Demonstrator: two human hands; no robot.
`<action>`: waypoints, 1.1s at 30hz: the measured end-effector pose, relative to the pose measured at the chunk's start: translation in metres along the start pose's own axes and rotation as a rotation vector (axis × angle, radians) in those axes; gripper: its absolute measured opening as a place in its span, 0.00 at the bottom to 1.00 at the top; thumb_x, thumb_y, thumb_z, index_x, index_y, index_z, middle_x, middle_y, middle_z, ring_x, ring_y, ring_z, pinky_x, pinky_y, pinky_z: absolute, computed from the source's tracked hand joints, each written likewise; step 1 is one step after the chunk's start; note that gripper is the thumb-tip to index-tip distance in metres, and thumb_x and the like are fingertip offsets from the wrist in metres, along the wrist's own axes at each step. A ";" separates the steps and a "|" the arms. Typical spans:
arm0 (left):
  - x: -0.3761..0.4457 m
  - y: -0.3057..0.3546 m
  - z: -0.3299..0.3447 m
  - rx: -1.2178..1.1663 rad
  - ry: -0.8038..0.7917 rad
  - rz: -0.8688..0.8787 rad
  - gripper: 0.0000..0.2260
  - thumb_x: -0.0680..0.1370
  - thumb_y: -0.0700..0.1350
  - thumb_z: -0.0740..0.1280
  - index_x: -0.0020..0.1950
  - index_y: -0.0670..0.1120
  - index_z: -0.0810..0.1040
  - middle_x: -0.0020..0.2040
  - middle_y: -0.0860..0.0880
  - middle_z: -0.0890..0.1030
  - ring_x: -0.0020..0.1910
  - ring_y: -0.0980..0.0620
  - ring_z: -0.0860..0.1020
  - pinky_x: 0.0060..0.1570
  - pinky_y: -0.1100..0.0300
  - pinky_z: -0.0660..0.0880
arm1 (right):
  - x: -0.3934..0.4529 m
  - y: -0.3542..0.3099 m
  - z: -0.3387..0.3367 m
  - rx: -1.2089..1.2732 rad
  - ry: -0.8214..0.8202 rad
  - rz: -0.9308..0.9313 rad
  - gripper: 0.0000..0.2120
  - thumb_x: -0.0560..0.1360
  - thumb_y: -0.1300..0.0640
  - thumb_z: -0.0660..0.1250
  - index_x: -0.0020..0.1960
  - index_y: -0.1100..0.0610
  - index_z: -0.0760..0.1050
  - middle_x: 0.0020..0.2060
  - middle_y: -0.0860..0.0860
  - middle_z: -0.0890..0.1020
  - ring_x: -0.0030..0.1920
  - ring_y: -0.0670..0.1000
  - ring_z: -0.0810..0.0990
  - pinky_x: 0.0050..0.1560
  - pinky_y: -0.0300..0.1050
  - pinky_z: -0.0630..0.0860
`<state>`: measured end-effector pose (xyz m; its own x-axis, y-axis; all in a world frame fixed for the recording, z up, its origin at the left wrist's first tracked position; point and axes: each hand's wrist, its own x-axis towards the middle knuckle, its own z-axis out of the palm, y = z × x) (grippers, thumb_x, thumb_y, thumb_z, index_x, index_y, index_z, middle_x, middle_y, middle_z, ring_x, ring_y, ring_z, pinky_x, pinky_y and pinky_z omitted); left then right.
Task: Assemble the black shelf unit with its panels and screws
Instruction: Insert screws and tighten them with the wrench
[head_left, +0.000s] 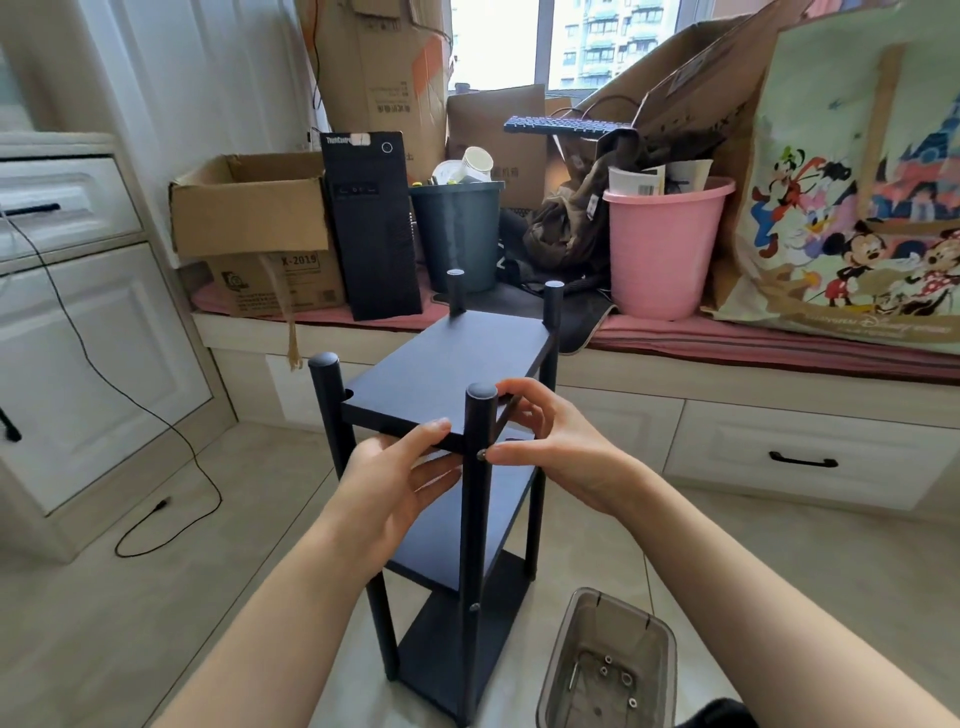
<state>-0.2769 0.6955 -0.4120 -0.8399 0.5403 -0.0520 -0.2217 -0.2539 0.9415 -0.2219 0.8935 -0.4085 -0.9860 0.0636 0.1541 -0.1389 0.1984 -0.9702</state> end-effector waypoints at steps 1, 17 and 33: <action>-0.003 0.001 0.000 0.040 0.036 -0.004 0.16 0.80 0.45 0.68 0.63 0.36 0.77 0.53 0.40 0.85 0.54 0.42 0.85 0.60 0.47 0.79 | 0.001 0.000 0.002 -0.001 0.007 -0.010 0.28 0.61 0.48 0.81 0.59 0.42 0.77 0.60 0.49 0.78 0.64 0.49 0.76 0.68 0.56 0.73; -0.015 0.019 -0.005 1.170 0.103 0.778 0.34 0.68 0.61 0.76 0.71 0.52 0.74 0.70 0.61 0.70 0.78 0.62 0.54 0.75 0.66 0.45 | 0.004 0.005 0.003 -0.021 0.056 -0.059 0.27 0.59 0.49 0.82 0.56 0.44 0.78 0.57 0.47 0.80 0.62 0.47 0.77 0.66 0.57 0.75; 0.002 0.017 0.002 1.105 -0.037 0.746 0.23 0.70 0.57 0.74 0.58 0.72 0.68 0.63 0.71 0.70 0.78 0.58 0.60 0.77 0.50 0.36 | -0.002 -0.003 0.000 0.261 0.002 0.052 0.25 0.70 0.55 0.73 0.66 0.50 0.74 0.62 0.67 0.76 0.64 0.64 0.77 0.66 0.62 0.74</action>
<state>-0.2818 0.6939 -0.3953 -0.5658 0.5832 0.5829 0.8124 0.2735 0.5150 -0.2196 0.8929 -0.4056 -0.9923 0.0691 0.1030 -0.1074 -0.0637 -0.9922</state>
